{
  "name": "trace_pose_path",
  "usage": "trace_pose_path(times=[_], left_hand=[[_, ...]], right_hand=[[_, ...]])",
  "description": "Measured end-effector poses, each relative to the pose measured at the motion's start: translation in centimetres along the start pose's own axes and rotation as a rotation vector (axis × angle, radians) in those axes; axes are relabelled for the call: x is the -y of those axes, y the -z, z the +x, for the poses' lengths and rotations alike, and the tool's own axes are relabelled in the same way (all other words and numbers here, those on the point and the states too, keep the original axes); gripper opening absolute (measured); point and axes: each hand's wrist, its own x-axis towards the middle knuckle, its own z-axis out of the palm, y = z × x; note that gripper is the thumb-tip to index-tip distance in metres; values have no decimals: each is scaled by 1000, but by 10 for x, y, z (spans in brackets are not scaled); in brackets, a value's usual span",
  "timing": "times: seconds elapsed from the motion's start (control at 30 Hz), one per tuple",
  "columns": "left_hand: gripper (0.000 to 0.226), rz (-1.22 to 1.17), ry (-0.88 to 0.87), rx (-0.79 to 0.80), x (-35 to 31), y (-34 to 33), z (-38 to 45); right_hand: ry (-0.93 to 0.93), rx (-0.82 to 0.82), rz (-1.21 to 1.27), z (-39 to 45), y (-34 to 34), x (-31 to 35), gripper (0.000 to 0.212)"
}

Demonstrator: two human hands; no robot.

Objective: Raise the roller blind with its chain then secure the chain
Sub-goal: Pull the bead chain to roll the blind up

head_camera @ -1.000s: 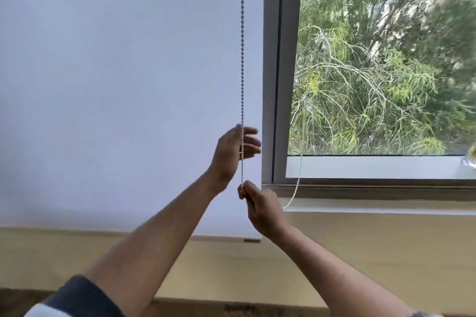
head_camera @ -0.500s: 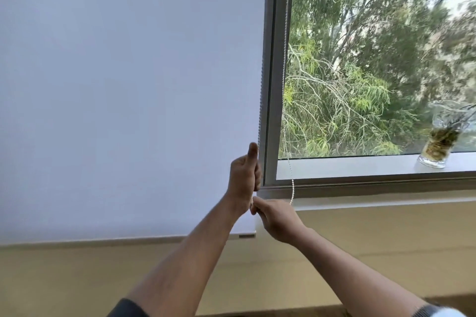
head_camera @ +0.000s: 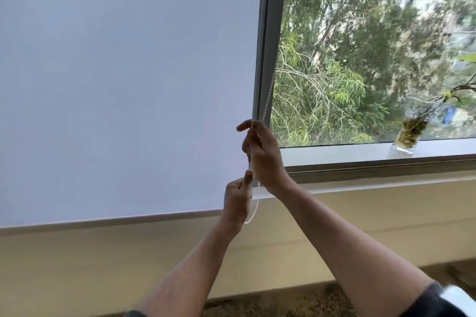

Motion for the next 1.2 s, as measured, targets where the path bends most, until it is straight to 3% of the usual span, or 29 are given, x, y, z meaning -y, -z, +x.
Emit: trace_pose_path(times=[0.1,0.23,0.37,0.43,0.57,0.67,0.8,1.0,1.07,1.2], left_hand=[[52,12,-24,33,-2,-6,-2],[53,127,-190,16,-12,12,4],[22,62,-221,-70,-47,17,20],[27,-36,-191,-93,-80,9,25],[49,-210,-196,76,-148,-15,28],[53,-238,-212,131,-175,-43,25],[60,-143,-232,-44,-163,-66,20],[63,-112,-202,-91,-113,-67,10],[64,-101,-171,-90,-94,-65,7],[60,-105,-123,-68,-66,-58,1]], right_hand=[[101,-56,-151,-8,2,-10,22],[186,58,-361,-16,16,-24,20],[186,98,-484,-30,37,-42,15],[200,85,-520,-34,46,-52,18],[218,149,-570,-42,59,-70,25],[188,220,-588,-51,68,-82,21],[128,309,-598,-58,75,-91,17],[20,517,-719,-77,85,-101,12],[-89,553,-620,-79,88,-100,15],[-286,402,5,-60,91,-79,41]])
